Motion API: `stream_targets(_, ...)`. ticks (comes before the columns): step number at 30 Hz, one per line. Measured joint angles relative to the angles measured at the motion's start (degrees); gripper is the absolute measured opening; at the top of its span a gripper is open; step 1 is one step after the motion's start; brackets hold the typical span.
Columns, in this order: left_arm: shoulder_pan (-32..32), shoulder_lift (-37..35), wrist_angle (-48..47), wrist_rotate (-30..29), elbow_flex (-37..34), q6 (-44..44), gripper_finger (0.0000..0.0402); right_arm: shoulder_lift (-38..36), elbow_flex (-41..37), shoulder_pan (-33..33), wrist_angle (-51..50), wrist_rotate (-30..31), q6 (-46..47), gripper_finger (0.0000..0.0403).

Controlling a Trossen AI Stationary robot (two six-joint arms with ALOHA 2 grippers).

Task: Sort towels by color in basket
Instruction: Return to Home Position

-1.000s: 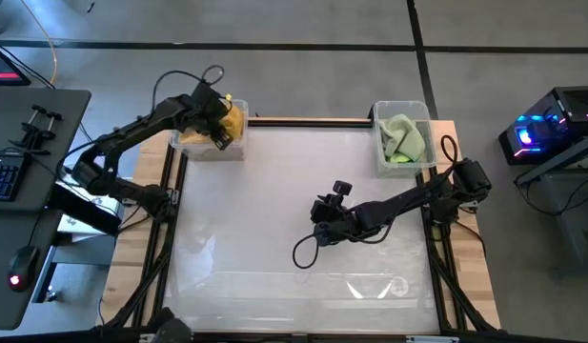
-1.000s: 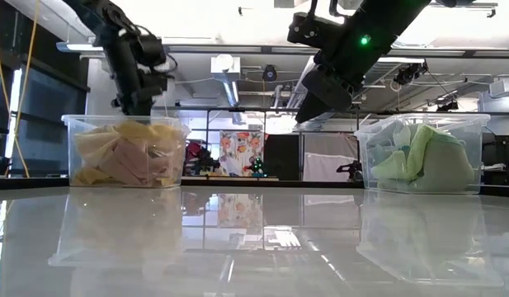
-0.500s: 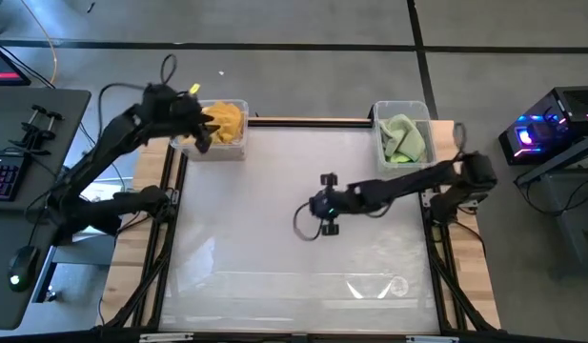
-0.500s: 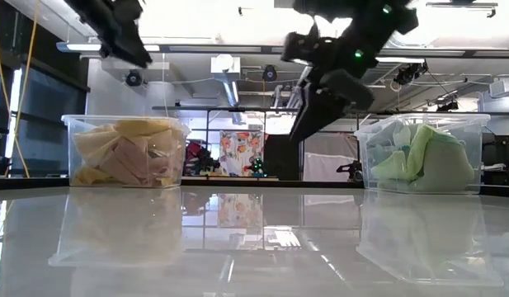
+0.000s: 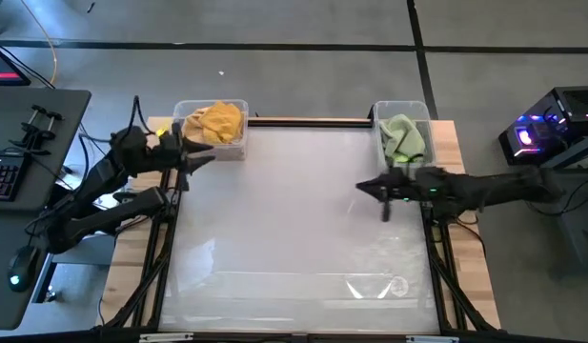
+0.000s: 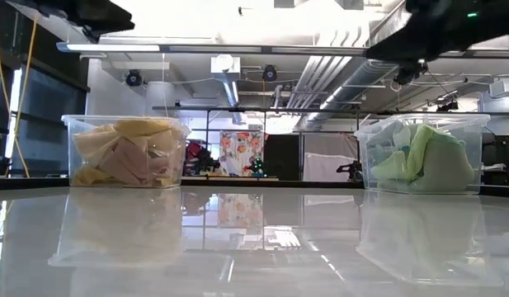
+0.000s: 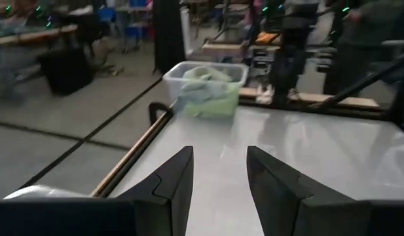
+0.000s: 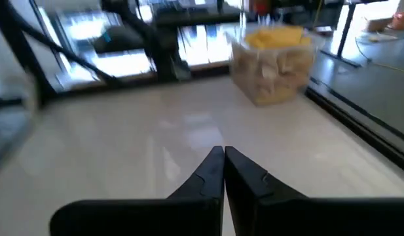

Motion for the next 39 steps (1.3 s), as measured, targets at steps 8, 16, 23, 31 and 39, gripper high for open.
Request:
stream_targets(8, -7.21, -8.53, 17.33, 7.92, -12.22, -1.95, 0.0127, -25.71, -9.60, 4.79, -2.03, -4.78, 4.27, 0.0002)
stream_targets(16, -12.13, -10.22, 34.56, 7.42, -24.70, -10.26, 0.0127, -36.09, -17.63, 10.00, -1.82, -4.86, 5.20, 0.0001)
stream_targets(23, -16.42, -10.23, 44.65, 2.09, -32.70, -12.32, 0.0127, -39.68, -23.15, 13.35, 1.87, -4.84, 4.05, 0.0001)
stream_targets(31, -23.79, -10.51, 41.82, -7.06, -34.54, -11.19, 0.0126, -39.74, -23.14, 15.89, 7.41, -1.11, -2.24, 0.0001)
stream_targets(39, -33.43, -15.62, 37.53, -18.15, -38.10, -10.77, 0.0097, -39.70, -23.14, 16.09, 6.65, 3.09, -0.61, 0.0000)
